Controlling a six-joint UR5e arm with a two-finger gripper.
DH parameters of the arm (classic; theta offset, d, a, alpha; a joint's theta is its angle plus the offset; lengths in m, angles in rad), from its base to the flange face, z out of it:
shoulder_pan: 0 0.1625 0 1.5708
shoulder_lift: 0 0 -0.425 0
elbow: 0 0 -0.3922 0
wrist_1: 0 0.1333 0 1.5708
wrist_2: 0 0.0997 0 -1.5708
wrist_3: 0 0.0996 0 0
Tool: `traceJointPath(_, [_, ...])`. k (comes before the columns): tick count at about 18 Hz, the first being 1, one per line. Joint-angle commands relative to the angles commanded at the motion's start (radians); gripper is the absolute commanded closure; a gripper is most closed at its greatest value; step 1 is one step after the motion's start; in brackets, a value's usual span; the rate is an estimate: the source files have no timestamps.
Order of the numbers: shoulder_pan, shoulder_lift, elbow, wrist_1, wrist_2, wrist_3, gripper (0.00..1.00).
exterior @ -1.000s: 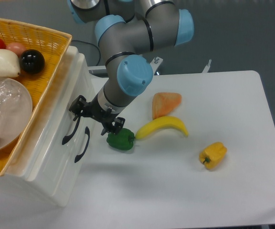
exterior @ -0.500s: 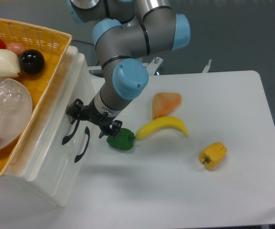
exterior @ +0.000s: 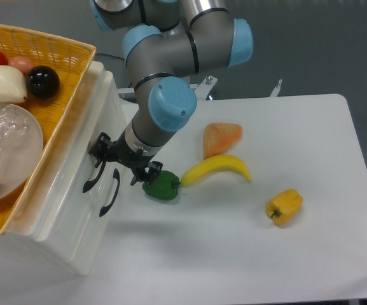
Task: Slide open the top white drawer
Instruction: 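Pull the handle outward to start sliding the upper drawer open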
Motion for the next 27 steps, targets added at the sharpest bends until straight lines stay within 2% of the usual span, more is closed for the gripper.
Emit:
traceJointPath(8, [-0.002,0.002,-0.002,-0.002,0.0,-0.002,0.23])
traceJointPath(12, [-0.005,0.003,-0.002,-0.002,-0.002,-0.002,0.36])
traceJointPath(15, [-0.011,0.003,-0.002,-0.002,-0.002,-0.003,0.41])
traceJointPath(22, [-0.011,0.006,-0.002,-0.002,-0.002,-0.002,0.42])
traceJointPath(27, [-0.009,0.009,-0.002,-0.002,-0.002,-0.002,0.5])
